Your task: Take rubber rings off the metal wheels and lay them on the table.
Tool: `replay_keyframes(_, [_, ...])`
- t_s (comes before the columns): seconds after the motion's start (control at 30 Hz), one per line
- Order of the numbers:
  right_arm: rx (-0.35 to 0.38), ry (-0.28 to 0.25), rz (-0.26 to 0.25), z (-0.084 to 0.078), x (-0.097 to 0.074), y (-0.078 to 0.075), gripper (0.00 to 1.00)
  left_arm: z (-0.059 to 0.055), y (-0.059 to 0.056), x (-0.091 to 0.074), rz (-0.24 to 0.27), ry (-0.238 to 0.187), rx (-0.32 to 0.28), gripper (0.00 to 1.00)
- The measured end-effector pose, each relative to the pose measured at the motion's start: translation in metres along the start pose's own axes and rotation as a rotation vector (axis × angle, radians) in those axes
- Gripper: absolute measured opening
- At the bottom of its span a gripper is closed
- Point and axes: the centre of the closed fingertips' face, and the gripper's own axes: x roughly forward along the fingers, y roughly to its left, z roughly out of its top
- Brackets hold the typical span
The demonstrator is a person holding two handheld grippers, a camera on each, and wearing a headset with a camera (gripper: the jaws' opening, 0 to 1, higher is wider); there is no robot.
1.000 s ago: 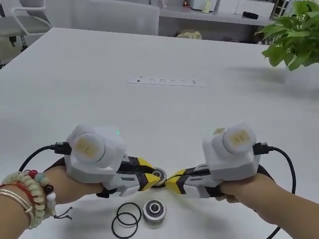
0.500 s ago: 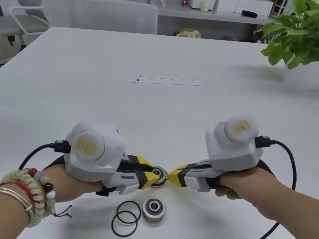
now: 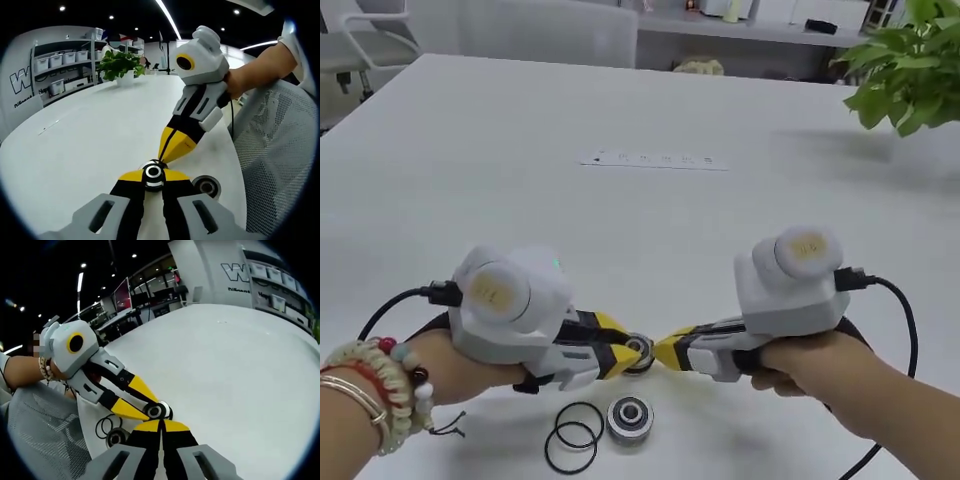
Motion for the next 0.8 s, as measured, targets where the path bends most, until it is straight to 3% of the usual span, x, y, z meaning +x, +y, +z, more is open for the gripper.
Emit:
replay_keyframes(0.4, [-0.028, -0.021, 0.020, 0.007, 0.001, 0.008, 0.00, 0.000, 0.000, 0.000, -0.002, -0.006, -0.006, 0.08])
replay_keyframes(0.47, [-0.020, -0.051, 0.047, 0.014, 0.001, 0.013, 0.00, 0.000, 0.000, 0.000, -0.002, -0.006, -0.006, 0.08])
replay_keyframes(0.5, [-0.029, -0.111, 0.108, 0.027, 0.000, 0.025, 0.00, 0.000, 0.000, 0.000, -0.001, -0.007, -0.007, 0.08])
replay_keyframes(0.53, [-0.029, -0.117, 0.095, 0.030, -0.002, 0.025, 0.00, 0.000, 0.000, 0.000, 0.000, -0.008, -0.009, 0.08])
replay_keyframes(0.6, [-0.070, -0.077, 0.040, 0.024, 0.000, 0.017, 0.00, 0.001, 0.000, 0.001, 0.001, -0.009, -0.010, 0.08])
replay_keyframes(0.73, [-0.062, -0.050, 0.024, 0.016, 0.001, 0.009, 0.00, 0.001, 0.000, 0.001, 0.003, -0.018, -0.018, 0.08])
replay_keyframes(0.8, [-0.040, -0.038, 0.008, 0.013, 0.001, 0.005, 0.00, 0.001, 0.000, 0.001, 0.003, -0.013, 0.009, 0.08])
